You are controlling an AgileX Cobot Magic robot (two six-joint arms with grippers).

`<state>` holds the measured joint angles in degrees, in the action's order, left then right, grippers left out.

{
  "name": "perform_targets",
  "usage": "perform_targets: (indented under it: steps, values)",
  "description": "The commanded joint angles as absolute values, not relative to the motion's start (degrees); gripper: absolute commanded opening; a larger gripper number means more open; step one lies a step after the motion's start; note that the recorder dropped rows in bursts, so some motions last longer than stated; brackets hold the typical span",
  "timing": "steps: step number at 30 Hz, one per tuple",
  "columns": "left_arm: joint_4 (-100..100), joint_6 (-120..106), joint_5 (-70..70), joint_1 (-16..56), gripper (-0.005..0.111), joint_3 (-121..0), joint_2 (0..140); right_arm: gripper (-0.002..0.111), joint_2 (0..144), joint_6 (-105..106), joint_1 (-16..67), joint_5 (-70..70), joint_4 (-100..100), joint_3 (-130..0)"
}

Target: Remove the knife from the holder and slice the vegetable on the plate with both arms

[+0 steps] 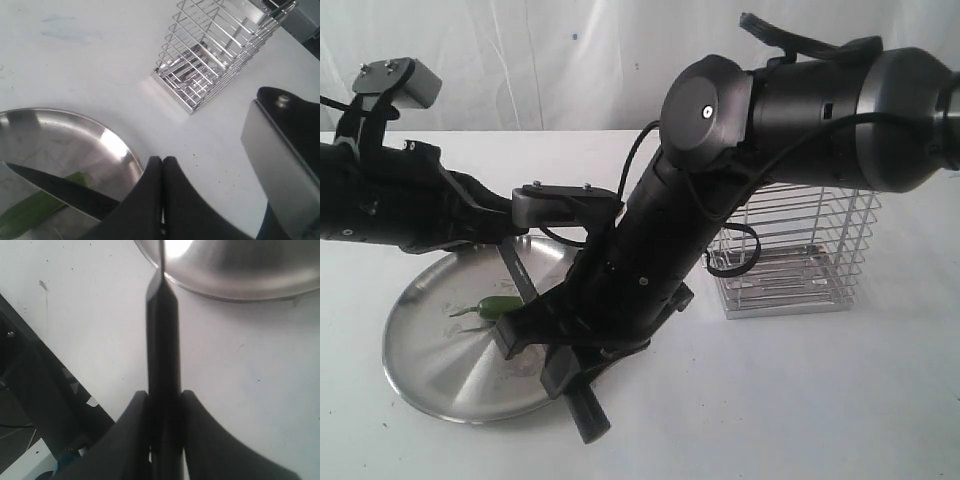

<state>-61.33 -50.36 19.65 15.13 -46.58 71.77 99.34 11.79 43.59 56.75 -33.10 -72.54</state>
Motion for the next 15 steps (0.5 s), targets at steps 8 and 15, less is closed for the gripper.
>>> perform_targets:
  steps: [8, 15]
  values:
    - [-65.8, -52.8, 16.1, 15.4, 0.0, -46.8, 73.9, 0.0, 99.1, 11.7, 43.6, 55.2, -34.1, -72.5]
    - [-65.9, -55.5, 16.1, 15.4, 0.0, -46.8, 76.2, 0.0, 99.1, 11.7, 43.6, 54.8, -34.3, -72.5]
